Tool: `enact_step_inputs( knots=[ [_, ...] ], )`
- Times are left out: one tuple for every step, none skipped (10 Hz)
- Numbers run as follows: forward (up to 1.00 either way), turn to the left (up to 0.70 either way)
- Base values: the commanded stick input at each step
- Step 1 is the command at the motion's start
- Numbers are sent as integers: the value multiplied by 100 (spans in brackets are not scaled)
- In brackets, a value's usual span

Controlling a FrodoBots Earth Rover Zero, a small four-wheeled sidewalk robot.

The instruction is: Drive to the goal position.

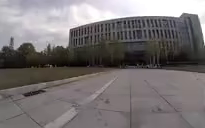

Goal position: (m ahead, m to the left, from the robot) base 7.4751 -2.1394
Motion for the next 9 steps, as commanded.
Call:
enact_step_inputs(
  knots=[
    [59,2],
    [100,2],
    [100,2],
    [100,2],
    [100,2],
    [100,2],
    [100,2],
    [100,2],
    [100,2]
  ],
)
